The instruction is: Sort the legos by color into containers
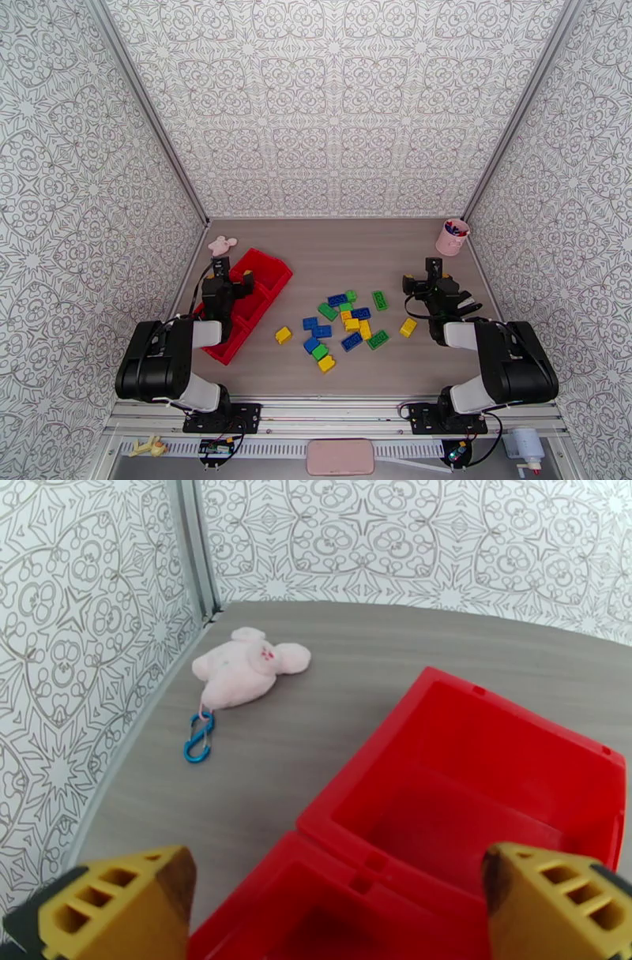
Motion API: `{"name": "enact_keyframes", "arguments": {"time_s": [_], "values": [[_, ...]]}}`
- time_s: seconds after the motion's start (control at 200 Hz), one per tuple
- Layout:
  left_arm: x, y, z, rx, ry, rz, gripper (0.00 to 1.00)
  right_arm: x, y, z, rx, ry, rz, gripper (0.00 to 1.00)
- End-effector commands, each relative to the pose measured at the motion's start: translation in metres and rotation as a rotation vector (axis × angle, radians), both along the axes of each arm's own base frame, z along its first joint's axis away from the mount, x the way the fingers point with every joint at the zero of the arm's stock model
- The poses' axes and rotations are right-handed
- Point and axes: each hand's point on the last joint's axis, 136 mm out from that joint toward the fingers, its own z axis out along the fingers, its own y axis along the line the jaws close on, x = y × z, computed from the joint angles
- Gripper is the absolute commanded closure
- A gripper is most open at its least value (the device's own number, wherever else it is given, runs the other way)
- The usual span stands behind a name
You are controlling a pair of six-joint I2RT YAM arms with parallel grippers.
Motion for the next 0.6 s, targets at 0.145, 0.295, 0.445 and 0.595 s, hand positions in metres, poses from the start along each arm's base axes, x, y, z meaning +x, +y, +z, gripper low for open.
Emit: {"name": "enact_keyframes", "arguments": {"time_s": [0.145, 0.295, 0.445, 0.595], "values": [[-0.0005, -0.0034, -0.0041, 0.009, 0.018, -0.017, 0.0, 0.004, -0.0023, 0.0073, 0.003, -0.016, -0.008, 0.0], [-0.0006, -0.0035, -0.0044, 0.009, 0.018, -0.017, 0.0, 0.0039, -0.0023, 0.0074, 0.003, -0.017, -0.008, 0.0], [-0.0004, -0.0035, -0.004, 0.009, 0.017, -0.017, 0.0, 0.0041, -0.0023, 0.0077, 0.003, -0.017, -0.008, 0.0], [-0.0006, -0.0036, -0.0043, 0.009, 0.018, -0.018, 0.0, 0.0041, -0.0023, 0.0076, 0.003, -0.017, -0.008, 0.0]]}}
